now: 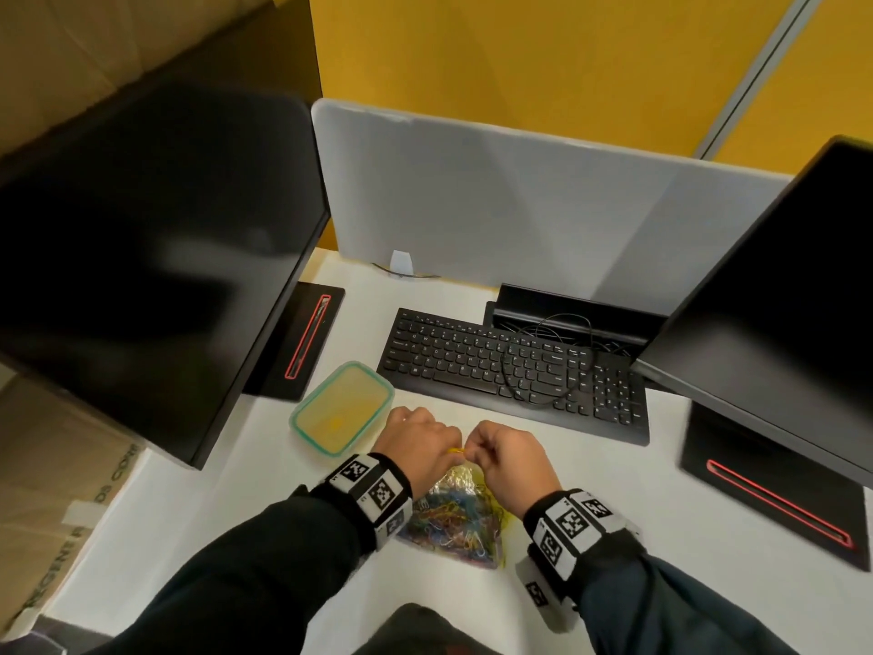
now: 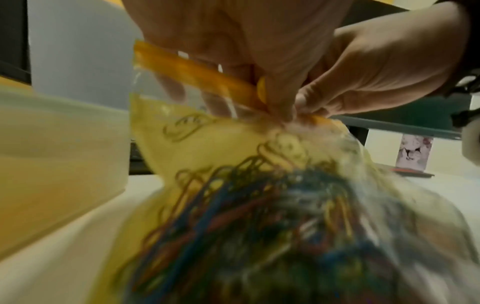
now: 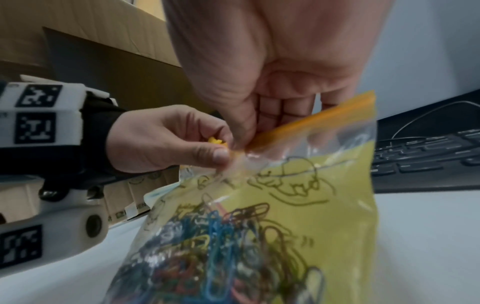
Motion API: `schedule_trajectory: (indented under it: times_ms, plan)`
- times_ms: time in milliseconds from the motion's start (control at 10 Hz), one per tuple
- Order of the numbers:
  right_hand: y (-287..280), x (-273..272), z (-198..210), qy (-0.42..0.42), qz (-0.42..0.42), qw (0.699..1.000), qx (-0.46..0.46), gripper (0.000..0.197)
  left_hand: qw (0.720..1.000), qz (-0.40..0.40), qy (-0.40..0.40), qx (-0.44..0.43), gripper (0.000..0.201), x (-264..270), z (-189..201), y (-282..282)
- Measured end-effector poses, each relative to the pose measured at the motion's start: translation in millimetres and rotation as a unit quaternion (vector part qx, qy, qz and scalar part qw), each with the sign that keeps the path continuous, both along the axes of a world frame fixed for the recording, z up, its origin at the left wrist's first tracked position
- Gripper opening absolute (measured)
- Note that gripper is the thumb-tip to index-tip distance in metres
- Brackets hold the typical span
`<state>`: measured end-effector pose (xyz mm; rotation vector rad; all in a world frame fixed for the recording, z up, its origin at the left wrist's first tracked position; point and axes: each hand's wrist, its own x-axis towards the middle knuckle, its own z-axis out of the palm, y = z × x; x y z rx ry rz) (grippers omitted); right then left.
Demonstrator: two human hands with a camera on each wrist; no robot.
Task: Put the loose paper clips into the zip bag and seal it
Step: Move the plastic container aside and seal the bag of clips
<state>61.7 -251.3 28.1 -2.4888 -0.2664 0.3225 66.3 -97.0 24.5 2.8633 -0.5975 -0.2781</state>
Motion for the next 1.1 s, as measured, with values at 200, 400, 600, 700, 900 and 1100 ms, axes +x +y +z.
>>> schedule_trajectory:
  times_ms: [200,400,600,700,900,1100]
  plan:
    - [-13,6,5,0.005,0.005,0.999,-0.042,0.025,0.999,-0.001,-0.025,0.034,0.029,8,1,20]
    - [-21,30,9,-0.037,-0.014,0.997,-0.062,0.028,0.997,0.044,-0.056,0.028,0.028,22,8,36]
    - [-31,34,18,-0.021,-0.013,0.996,-0.083,0.014,0.976,0.204,-0.021,0.076,0.063,14,4,47]
    - [-36,8,8,0.056,0.043,0.985,-0.160,0.011,0.950,0.297,0.033,0.089,0.065,-4,-6,61]
    - [-38,-23,-11,0.108,0.056,0.985,-0.124,0.029,0.952,0.288,0.080,0.068,0.065,-14,-6,47]
    - [-59,-5,79,0.017,-0.033,0.998,0.058,0.027,0.949,0.313,0.042,-0.009,0.073,-22,9,51]
